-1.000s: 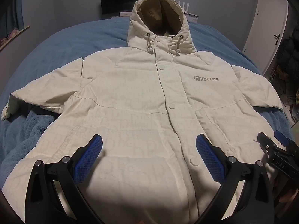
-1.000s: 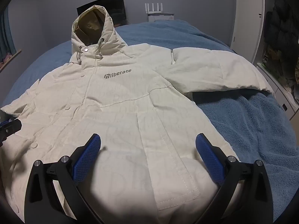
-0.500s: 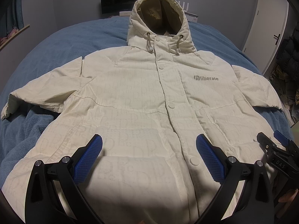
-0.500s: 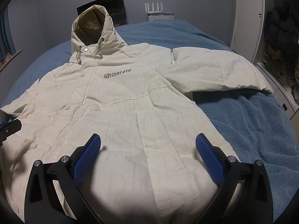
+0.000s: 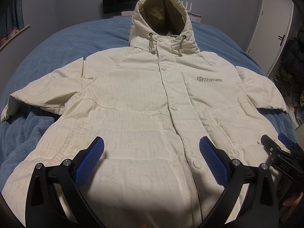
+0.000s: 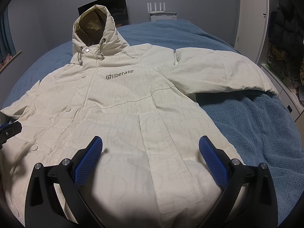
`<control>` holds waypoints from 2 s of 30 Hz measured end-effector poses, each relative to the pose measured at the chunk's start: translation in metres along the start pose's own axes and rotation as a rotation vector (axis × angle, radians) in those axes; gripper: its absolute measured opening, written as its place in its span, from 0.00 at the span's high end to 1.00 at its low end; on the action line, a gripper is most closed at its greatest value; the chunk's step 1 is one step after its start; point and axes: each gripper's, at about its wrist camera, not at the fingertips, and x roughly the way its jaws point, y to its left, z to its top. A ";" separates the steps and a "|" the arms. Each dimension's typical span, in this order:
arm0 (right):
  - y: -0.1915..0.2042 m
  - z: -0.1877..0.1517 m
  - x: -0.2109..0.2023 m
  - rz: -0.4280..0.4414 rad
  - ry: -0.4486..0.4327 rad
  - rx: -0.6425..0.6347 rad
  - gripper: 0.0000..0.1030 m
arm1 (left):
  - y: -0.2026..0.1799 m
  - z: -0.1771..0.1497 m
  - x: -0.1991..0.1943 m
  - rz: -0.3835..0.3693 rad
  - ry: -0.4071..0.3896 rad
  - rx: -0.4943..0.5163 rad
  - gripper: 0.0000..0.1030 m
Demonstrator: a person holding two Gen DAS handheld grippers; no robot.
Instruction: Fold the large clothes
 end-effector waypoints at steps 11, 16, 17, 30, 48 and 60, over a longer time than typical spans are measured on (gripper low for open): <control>0.000 0.000 0.000 0.000 0.002 0.001 0.06 | 0.000 0.000 0.000 -0.001 0.001 -0.001 0.06; 0.000 0.000 0.000 0.000 0.002 0.001 0.06 | 0.000 0.000 0.000 -0.001 0.001 -0.001 0.06; 0.000 0.000 0.001 0.000 0.002 0.001 0.06 | 0.000 0.000 0.000 -0.001 0.001 -0.001 0.06; 0.000 0.001 0.001 0.001 0.005 0.002 0.06 | 0.000 -0.001 0.001 -0.001 0.004 -0.001 0.06; -0.034 0.051 -0.046 0.055 -0.109 0.096 0.06 | -0.003 0.051 -0.025 -0.028 -0.002 0.026 0.06; -0.160 0.105 0.012 -0.083 0.050 0.337 0.06 | -0.006 0.109 0.003 0.012 -0.068 0.094 0.06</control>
